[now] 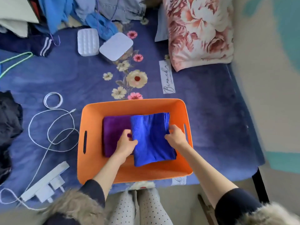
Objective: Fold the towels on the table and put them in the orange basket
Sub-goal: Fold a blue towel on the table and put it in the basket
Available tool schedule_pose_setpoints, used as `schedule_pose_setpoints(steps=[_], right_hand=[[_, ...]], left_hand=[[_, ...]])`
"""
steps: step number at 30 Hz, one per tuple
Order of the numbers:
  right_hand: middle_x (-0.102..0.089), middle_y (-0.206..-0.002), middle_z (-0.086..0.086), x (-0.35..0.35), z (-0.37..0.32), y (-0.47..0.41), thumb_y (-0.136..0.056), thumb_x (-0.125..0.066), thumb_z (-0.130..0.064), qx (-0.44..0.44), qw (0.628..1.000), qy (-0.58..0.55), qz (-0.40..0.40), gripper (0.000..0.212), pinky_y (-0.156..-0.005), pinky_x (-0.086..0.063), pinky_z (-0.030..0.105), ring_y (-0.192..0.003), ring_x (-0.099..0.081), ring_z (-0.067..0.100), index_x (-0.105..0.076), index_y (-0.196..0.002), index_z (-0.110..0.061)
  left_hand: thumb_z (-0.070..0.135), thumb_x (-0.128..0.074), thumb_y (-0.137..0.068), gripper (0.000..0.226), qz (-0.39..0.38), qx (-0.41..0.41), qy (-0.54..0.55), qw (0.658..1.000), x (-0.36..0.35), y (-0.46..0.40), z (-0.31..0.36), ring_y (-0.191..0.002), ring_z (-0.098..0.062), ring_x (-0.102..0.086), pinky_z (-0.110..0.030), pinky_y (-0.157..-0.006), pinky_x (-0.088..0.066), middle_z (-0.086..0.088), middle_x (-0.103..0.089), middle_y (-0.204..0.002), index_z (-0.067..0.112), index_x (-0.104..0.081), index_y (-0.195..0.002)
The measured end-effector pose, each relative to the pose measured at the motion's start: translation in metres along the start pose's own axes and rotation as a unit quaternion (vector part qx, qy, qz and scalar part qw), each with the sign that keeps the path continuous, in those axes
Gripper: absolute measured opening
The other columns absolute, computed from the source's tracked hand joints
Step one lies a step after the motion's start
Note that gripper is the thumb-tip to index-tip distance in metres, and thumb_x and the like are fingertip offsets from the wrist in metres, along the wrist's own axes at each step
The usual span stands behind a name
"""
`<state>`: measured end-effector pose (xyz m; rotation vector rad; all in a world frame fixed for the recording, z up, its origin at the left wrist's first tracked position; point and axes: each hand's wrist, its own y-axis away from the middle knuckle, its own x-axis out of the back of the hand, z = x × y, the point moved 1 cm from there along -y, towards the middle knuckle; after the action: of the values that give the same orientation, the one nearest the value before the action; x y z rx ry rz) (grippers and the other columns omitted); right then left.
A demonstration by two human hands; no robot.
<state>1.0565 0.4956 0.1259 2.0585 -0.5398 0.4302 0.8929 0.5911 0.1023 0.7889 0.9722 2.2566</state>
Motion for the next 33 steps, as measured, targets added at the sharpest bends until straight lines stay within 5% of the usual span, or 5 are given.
schedule_pose_setpoints(steps=[10, 20, 23, 28, 33], right_hand=[[-0.055, -0.088, 0.005, -0.020, 0.016, -0.048, -0.081, -0.047, 0.000, -0.025, 0.998, 0.036, 0.044, 0.020, -0.063, -0.040, 0.030, -0.080, -0.056, 0.028, -0.048, -0.096, -0.012], [-0.045, -0.133, 0.016, -0.035, 0.019, -0.056, -0.090, -0.044, -0.004, -0.022, 0.987, 0.101, 0.125, 0.049, -0.087, -0.045, 0.037, -0.110, -0.052, 0.035, -0.035, -0.138, -0.011], [-0.034, -0.143, 0.013, -0.044, 0.024, -0.047, -0.088, -0.047, -0.007, 0.042, 0.977, 0.165, 0.131, 0.056, -0.101, -0.037, 0.038, -0.128, -0.038, 0.032, -0.030, -0.141, -0.010], [0.010, -0.156, 0.019, -0.056, 0.040, -0.063, -0.090, -0.049, -0.012, 0.155, 0.862, 0.480, 0.040, 0.079, -0.117, 0.000, 0.045, -0.144, 0.011, 0.034, 0.003, -0.149, -0.009], [0.023, -0.152, 0.022, -0.049, 0.048, -0.102, -0.083, -0.067, -0.031, 0.124, 0.800, 0.587, -0.014, 0.109, -0.112, 0.014, 0.046, -0.140, 0.020, 0.039, 0.020, -0.145, -0.009]], left_hand=[[0.007, -0.055, -0.086, 0.026, -0.038, 0.017, -0.024, 0.999, -0.024, -0.064, -0.008, -0.097, -0.031, -0.062, -0.048, -0.086, -0.052, -0.006, -0.060, -0.092, 0.023, -0.047, -0.105], [0.006, -0.055, -0.089, 0.035, -0.045, -0.051, -0.070, 0.995, -0.042, -0.091, -0.014, -0.078, -0.010, -0.053, -0.018, -0.061, -0.044, 0.009, -0.053, -0.088, 0.015, -0.045, -0.121], [0.007, -0.057, -0.088, 0.043, -0.012, -0.114, -0.154, 0.981, -0.039, -0.083, -0.019, -0.097, -0.021, -0.056, -0.027, -0.073, -0.048, -0.002, -0.054, -0.112, 0.015, -0.041, -0.127], [0.036, -0.073, -0.075, 0.091, 0.018, -0.356, -0.483, 0.800, -0.041, -0.075, -0.030, -0.144, -0.035, -0.008, -0.049, -0.114, -0.017, -0.012, -0.011, -0.157, 0.018, -0.022, -0.148], [0.076, -0.056, -0.064, 0.124, -0.036, -0.329, -0.637, 0.696, -0.051, -0.114, -0.039, -0.127, -0.029, 0.042, -0.051, -0.104, 0.025, -0.010, 0.044, -0.139, 0.024, 0.026, -0.140]])
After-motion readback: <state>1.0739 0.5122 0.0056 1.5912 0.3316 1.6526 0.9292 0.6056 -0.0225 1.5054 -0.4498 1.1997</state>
